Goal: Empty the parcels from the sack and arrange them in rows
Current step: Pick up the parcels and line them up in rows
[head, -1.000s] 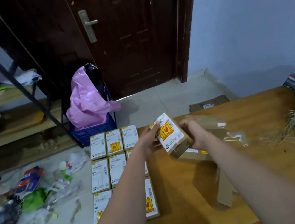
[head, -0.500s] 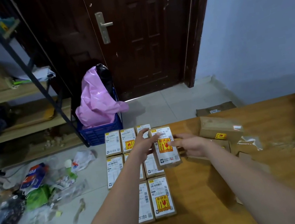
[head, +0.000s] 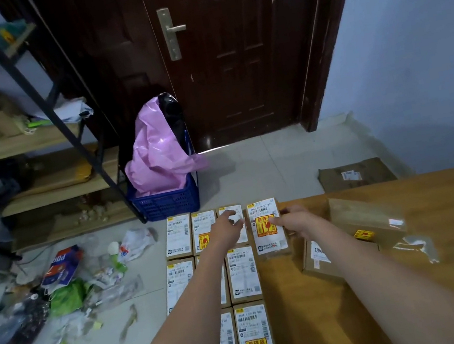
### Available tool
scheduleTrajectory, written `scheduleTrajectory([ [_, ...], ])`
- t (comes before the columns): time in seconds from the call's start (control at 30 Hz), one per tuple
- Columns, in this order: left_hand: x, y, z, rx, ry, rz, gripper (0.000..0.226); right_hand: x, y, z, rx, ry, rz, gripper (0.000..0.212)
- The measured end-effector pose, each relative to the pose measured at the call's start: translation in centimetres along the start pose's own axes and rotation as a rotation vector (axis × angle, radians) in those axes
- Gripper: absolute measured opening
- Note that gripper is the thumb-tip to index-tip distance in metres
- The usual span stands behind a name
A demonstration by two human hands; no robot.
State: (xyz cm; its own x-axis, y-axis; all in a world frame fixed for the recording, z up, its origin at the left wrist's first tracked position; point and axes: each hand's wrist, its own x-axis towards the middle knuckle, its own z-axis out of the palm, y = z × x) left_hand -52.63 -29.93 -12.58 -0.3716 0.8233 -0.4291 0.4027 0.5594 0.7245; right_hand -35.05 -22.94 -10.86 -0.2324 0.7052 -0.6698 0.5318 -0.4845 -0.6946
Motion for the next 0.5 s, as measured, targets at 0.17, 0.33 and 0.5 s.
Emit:
scheduleTrajectory([
  [0.17,3.7,-1.6,0.8,0.230,0.041,0.013,0.044,5.4,0.3,-0.5,-0.081,0.077,0.030,0.015],
  [0.33,6.8,-3.4,1.7,0.356,0.038,-0.016,0.048,8.7,-0.1,0.4,-0.115,0.091,0.080,0.024],
  [0.5,9.5,-4.2,1.9,0.390,0.015,-0.029,0.050,11.7,0.4,1.8,-0.152,0.059,0.126,0.033],
])
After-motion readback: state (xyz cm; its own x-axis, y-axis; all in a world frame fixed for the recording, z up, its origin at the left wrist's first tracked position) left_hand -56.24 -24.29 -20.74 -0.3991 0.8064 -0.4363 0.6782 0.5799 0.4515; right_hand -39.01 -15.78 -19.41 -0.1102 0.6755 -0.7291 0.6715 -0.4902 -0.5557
